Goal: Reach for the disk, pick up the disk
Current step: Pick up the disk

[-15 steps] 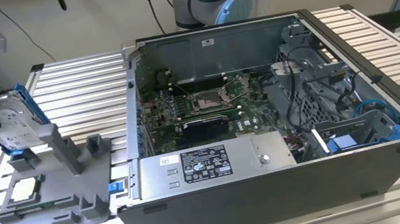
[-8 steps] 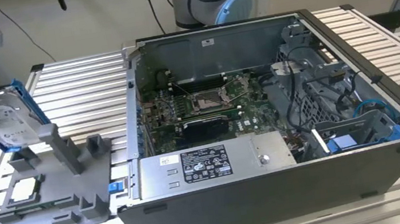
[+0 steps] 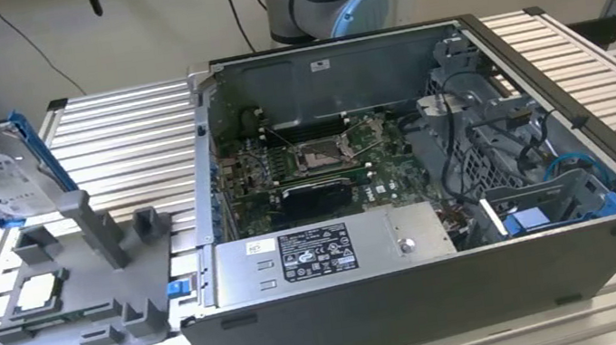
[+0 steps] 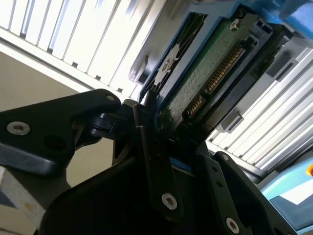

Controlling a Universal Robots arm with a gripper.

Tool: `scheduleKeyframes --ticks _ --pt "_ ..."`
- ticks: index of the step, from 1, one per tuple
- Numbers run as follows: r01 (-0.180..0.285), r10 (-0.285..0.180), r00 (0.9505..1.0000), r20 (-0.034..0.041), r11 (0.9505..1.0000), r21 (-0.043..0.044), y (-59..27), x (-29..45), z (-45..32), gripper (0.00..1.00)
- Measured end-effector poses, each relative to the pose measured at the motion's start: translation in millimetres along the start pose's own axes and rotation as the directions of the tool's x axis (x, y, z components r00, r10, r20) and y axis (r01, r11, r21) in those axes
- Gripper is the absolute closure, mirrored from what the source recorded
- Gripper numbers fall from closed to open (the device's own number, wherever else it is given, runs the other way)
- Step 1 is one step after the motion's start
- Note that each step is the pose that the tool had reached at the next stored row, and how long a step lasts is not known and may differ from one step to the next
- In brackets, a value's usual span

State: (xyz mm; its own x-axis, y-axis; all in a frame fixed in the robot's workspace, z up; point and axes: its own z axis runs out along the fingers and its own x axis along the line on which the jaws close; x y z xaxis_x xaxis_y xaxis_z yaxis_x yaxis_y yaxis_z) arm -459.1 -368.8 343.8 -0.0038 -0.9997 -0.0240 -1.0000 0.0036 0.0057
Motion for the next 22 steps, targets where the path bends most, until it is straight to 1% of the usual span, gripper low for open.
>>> scheduleKeyframes --ticks 7,8,22 --pt "0.010 -0.010 1.0000 0.0000 1.0000 -0.0002 0.2 -0.3 -12.5 1.00" --pt "0.013 -0.013 0.9999 0.0000 0.9999 -0.0002 0.2 -0.4 -15.9 1.00" --pt "0.027 -0.027 0.9996 0.0000 0.9996 -0.0005 0.5 -1.0 -42.7 1.00"
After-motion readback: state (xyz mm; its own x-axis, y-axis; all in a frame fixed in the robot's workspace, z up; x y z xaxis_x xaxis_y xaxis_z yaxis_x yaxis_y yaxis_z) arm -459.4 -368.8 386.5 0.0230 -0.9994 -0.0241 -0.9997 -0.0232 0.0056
